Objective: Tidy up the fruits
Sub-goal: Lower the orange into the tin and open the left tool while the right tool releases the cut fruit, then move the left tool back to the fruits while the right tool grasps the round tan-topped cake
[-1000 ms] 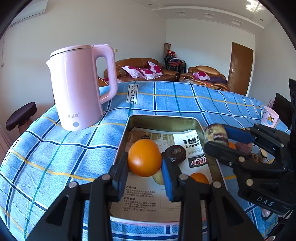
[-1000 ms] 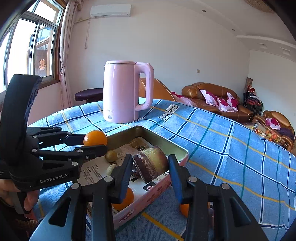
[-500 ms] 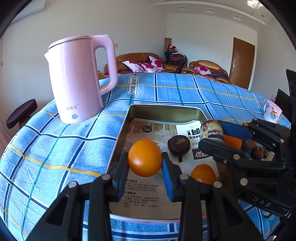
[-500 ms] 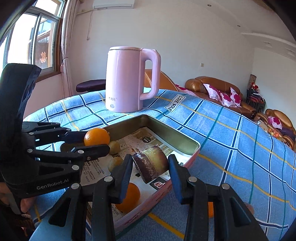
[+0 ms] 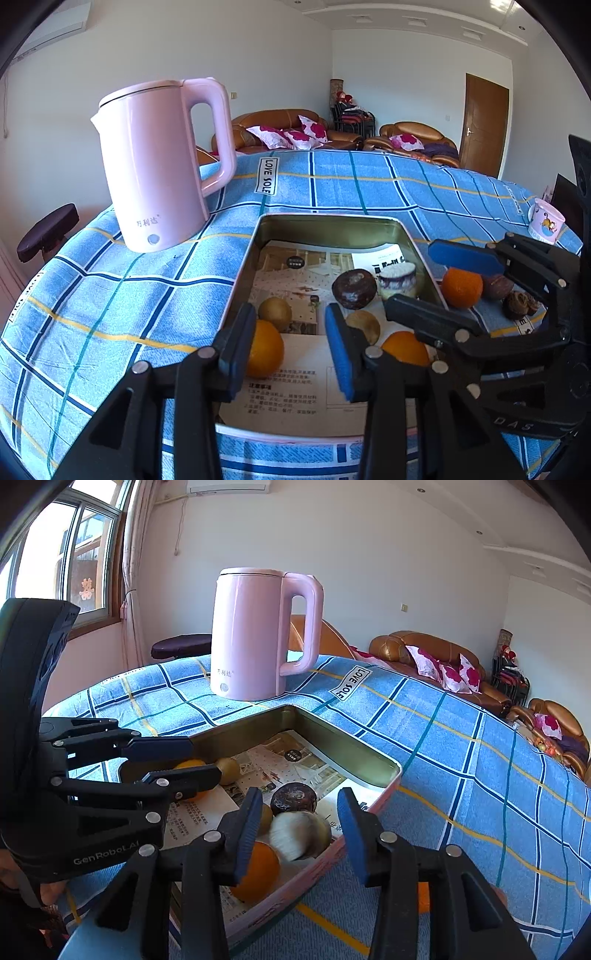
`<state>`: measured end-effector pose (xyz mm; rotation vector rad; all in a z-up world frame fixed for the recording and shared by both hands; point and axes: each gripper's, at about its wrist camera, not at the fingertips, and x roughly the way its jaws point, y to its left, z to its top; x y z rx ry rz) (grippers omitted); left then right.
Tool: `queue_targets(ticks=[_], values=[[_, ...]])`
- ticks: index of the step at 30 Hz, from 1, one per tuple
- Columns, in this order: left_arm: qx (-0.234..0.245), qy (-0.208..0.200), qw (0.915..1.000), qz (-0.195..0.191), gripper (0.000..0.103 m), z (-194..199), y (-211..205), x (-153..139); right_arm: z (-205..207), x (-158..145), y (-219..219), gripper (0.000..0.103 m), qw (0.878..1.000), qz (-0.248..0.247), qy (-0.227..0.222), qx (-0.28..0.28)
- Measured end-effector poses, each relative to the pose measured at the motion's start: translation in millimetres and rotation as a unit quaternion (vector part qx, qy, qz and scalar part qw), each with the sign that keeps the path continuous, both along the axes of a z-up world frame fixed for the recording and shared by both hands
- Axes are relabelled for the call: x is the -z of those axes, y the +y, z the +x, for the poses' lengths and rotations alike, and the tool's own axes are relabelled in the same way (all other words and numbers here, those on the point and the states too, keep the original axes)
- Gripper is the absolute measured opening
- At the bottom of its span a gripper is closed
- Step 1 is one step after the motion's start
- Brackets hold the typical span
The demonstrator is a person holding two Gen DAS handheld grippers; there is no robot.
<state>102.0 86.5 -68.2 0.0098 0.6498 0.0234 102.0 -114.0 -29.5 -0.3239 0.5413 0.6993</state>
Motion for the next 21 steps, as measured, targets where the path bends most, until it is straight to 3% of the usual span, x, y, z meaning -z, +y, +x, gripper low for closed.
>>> queue_targets(ticks=[6, 10, 17, 21], values=[[-0.011, -0.02, 0.9997, 0.001, 0.069, -9, 4, -9, -2, -3, -8, 0.06, 1.0, 0.015, -0.006, 0.011], [-0.006, -0.029, 0.9996, -0.001, 0.074, -13, 1, -15, -5, -6, -18, 0.068, 0.999, 0.027, -0.011, 0.026], [0.01, -0.042, 0.999, -0.008, 0.082, -21, -13, -23, -16, -8, -43, 0.068, 0.998, 0.023, -0.014, 0.05], [0.018, -0.05, 0.9985, -0.016, 0.091, -27, -23, -28, -22, -10, -63, 0.069, 0.997, 0.032, -0.007, 0.07]])
